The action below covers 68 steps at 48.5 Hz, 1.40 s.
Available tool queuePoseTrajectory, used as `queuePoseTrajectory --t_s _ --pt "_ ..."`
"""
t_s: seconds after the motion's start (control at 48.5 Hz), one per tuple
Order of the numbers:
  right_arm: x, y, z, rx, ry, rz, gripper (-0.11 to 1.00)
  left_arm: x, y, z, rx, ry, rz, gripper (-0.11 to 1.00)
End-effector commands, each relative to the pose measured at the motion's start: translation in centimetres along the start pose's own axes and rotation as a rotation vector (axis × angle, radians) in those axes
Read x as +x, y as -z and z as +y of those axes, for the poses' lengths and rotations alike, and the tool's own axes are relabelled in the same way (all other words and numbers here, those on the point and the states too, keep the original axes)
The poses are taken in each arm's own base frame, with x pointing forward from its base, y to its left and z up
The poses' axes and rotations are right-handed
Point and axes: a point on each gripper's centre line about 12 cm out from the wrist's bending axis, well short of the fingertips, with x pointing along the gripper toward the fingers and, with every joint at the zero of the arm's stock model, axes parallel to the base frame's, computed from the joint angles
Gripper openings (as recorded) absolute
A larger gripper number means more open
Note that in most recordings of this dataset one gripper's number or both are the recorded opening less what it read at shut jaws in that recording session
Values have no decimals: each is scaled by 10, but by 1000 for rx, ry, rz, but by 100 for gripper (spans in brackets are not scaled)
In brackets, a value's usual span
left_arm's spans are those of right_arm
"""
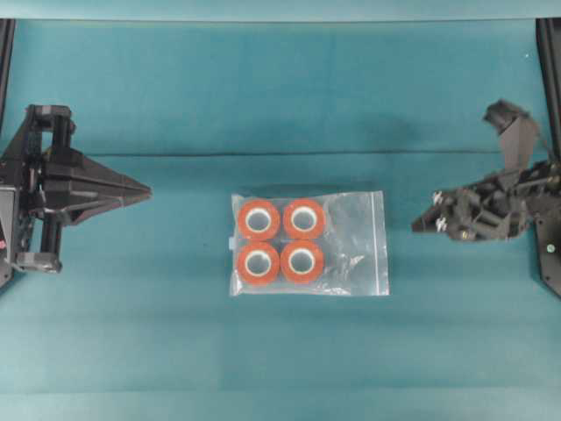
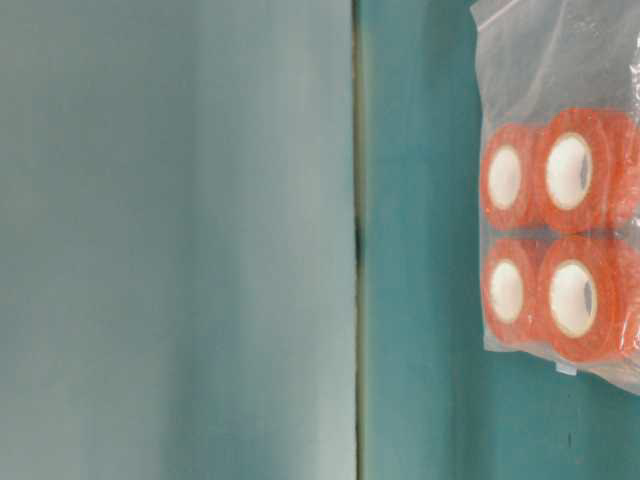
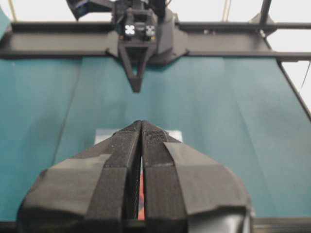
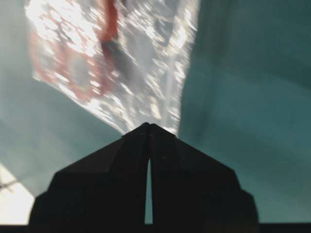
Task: Hand over the clear zip bag and make it stand upright.
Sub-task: 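Move the right gripper toward the clear zip bag, opening it, then lower the right gripper onto the bag's right edge and close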
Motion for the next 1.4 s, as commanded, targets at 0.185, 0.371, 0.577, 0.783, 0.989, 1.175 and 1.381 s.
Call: queuePoseTrajectory --t_s 0.185,0.371,0.577,0.783,0.989,1.175,1.381 --pt "18 -6 -4 83 0 -61 4 0 -9 0 2 1 -17 -1" --pt "28 -2 -12 120 43 -54 35 -3 -7 0 2 1 14 -1" --pt "37 2 -6 101 11 -73 89 -4 -4 0 3 0 38 -1" --pt "47 3 -5 106 -29 -123 89 -4 -3 0 3 0 43 -1" --pt "58 6 -5 129 -58 -156 89 -4 -3 0 1 -1 43 -1" --pt "64 7 -7 137 -63 -169 89 -4 -2 0 1 -1 46 -1" --pt "74 7 -3 136 -54 -173 89 -3 -2 1 0 -3 49 -1"
